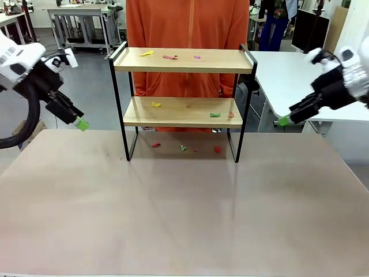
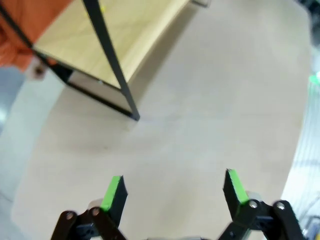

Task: Clean the shelf.
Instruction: Pick up the Duster handed by the human.

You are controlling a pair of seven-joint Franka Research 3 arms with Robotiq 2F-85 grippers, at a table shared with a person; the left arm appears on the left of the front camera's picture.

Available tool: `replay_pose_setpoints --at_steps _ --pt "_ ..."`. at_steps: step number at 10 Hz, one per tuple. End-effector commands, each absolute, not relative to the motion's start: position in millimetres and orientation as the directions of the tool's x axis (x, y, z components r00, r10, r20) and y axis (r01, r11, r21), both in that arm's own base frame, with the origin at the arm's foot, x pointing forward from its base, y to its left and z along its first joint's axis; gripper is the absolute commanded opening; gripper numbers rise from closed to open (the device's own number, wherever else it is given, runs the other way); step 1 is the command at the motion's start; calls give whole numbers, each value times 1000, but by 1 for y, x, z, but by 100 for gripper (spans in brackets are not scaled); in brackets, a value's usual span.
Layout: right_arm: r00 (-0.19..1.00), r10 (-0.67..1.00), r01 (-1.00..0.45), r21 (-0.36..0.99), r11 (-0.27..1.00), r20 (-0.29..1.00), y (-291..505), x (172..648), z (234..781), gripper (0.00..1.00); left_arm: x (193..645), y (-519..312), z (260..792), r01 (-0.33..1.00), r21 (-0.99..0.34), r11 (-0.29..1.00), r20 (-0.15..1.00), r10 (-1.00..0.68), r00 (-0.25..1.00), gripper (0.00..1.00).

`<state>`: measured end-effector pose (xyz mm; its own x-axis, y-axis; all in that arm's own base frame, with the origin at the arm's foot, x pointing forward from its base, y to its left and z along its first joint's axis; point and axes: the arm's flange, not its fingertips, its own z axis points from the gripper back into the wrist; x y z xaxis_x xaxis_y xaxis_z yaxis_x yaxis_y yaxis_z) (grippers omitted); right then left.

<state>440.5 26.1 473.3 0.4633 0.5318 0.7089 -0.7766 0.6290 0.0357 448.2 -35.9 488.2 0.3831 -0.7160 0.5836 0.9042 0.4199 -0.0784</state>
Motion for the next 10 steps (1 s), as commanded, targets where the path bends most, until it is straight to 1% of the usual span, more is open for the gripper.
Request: replay_pose_setpoints --at_steps 1,2,3,4,5,6,10 --pt "397 512 -846 87 526 761 -7 476 448 100 481 -6 469 950 -107 293 637 -713 291 100" --pt "372 493 -873 116 474 787 -26 480 436 100 488 13 462 965 -112 238 688 -682 248 100" --pt "359 475 -882 125 455 804 -42 482 424 100 493 30 450 970 -89 227 711 -668 222 100" --pt "376 424 -864 146 482 824 -48 473 424 100 498 38 439 967 -93 236 727 -648 228 100" --pt "411 431 -839 148 524 803 -41 465 422 100 499 38 433 933 -92 349 675 -666 316 100" --pt "363 445 -865 120 487 819 -42 459 433 100 483 36 443 965 -82 251 711 -663 233 100" --pt "363 445 -865 120 487 819 -42 459 433 100 483 36 443 965 -82 251 711 -663 233 100"
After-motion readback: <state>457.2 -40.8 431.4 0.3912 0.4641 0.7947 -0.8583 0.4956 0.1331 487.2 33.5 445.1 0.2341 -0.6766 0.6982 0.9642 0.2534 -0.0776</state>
